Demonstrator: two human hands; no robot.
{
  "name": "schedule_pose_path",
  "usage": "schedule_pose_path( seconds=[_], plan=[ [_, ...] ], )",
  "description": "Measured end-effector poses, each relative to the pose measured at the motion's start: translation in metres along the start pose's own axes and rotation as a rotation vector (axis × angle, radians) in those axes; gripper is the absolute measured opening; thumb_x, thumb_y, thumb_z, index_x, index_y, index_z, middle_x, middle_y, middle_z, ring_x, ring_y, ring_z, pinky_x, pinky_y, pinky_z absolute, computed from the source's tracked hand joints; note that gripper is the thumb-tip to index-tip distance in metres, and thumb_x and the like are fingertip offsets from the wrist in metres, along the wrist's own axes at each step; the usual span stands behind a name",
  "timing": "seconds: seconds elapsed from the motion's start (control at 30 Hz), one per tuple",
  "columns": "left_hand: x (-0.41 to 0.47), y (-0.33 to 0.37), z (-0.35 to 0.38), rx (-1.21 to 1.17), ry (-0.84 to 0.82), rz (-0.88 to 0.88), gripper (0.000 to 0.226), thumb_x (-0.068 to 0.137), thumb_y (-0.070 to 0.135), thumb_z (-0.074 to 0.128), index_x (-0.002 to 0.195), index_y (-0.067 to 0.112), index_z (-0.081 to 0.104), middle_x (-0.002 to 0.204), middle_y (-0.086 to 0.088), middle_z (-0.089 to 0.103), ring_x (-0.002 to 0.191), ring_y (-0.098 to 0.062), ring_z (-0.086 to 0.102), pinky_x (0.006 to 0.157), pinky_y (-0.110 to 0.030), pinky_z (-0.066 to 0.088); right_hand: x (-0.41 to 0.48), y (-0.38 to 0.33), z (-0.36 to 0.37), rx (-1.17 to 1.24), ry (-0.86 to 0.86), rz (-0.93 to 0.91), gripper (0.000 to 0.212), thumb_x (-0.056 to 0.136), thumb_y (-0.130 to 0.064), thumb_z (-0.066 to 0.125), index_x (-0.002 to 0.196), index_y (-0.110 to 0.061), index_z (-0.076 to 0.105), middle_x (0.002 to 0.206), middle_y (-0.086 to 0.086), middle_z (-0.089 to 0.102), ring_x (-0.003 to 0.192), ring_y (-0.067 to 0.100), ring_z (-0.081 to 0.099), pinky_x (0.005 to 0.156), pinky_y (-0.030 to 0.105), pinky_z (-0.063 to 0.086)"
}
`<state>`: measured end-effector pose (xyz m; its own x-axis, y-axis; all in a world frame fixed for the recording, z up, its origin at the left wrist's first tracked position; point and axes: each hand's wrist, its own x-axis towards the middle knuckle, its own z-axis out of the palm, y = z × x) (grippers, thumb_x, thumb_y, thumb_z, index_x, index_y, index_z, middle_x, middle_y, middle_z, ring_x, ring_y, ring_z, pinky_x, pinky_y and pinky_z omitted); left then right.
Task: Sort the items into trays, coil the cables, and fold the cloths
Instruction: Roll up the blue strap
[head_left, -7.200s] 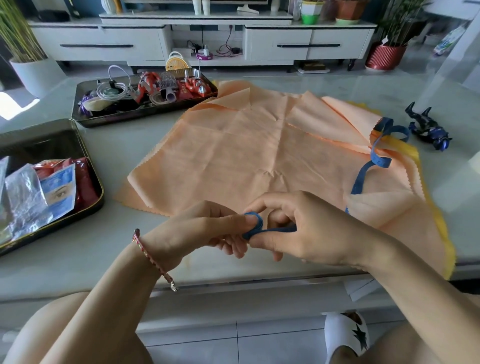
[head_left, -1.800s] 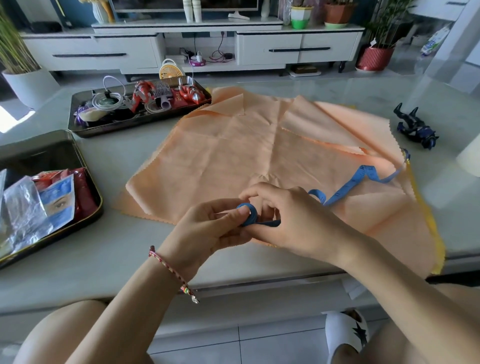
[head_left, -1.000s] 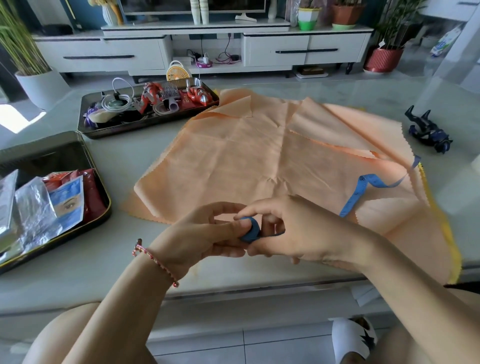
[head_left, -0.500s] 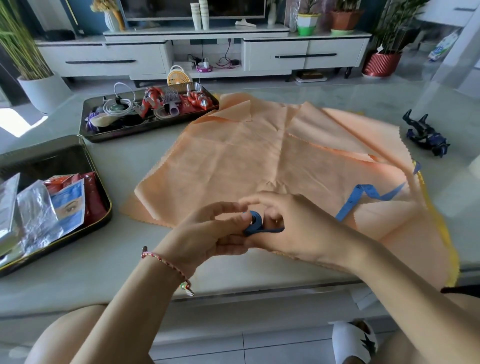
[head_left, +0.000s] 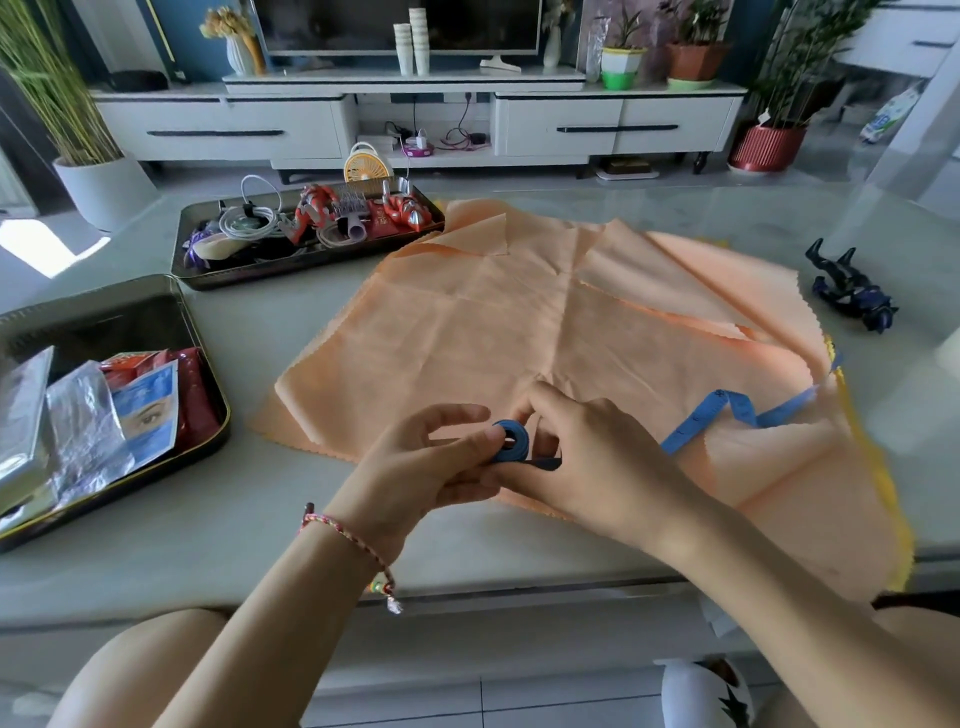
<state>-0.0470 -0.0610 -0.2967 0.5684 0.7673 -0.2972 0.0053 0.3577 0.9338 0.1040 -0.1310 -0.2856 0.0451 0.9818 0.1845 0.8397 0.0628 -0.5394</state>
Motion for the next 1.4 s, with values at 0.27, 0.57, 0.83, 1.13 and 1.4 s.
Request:
schedule_pose_path(
  seconds=[0.27,0.57,0.83,1.13,1.4],
  plan=[
    [0.001,0.013,-0.008,0.255,-0.128,-0.046,0.037,0.077,0.016,0.068,0.111,0.009,0.057,0.087,-0.016,0.072,0.066,-0.018,0.068,0.061,-0.023,0.057,0.001,0.006,-0.011,0.346,-0.312,0.073,0.028,0.080,-0.024,0.073,0.103,-0.036,0.062,0.073,0.000,0.065,0.053,0.007,0.057,0.056,0.020,0.047],
    [0.005,-0.001,0.007,-0.101,0.016,0.047,0.030,0.083,0.007,0.063,0.112,0.007,0.058,0.092,-0.014,0.072,0.073,-0.018,0.069,0.064,-0.025,0.057,0.004,-0.003,0.002,-0.125,0.068,-0.028,0.035,0.083,-0.046,0.063,0.106,-0.024,0.050,0.078,-0.011,0.057,0.075,0.014,0.053,0.063,0.031,0.045],
    [0.004,0.012,-0.009,0.219,-0.133,-0.083,0.033,0.080,0.011,0.066,0.112,0.009,0.058,0.090,-0.019,0.071,0.070,-0.022,0.070,0.065,-0.029,0.059,0.003,0.004,-0.010,0.280,-0.311,0.046,0.034,0.082,-0.030,0.070,0.112,-0.039,0.057,0.070,0.002,0.065,0.045,0.004,0.054,0.053,0.029,0.049],
    [0.008,-0.002,0.010,0.040,0.016,0.066,0.031,0.082,0.021,0.064,0.110,0.007,0.065,0.102,-0.020,0.070,0.081,-0.020,0.065,0.075,-0.029,0.058,0.009,0.001,-0.001,-0.078,0.097,-0.047,0.031,0.080,-0.045,0.064,0.100,-0.023,0.055,0.077,-0.006,0.059,0.075,0.014,0.055,0.066,0.031,0.046],
    [0.011,0.012,-0.006,0.106,-0.079,-0.050,0.034,0.074,0.020,0.067,0.106,0.010,0.061,0.087,-0.016,0.072,0.069,-0.020,0.069,0.063,-0.027,0.058,0.014,0.009,-0.002,0.016,-0.055,-0.038,0.051,0.077,-0.047,0.070,0.123,-0.037,0.051,0.071,-0.013,0.052,0.066,0.003,0.047,0.060,0.020,0.038]
  ],
)
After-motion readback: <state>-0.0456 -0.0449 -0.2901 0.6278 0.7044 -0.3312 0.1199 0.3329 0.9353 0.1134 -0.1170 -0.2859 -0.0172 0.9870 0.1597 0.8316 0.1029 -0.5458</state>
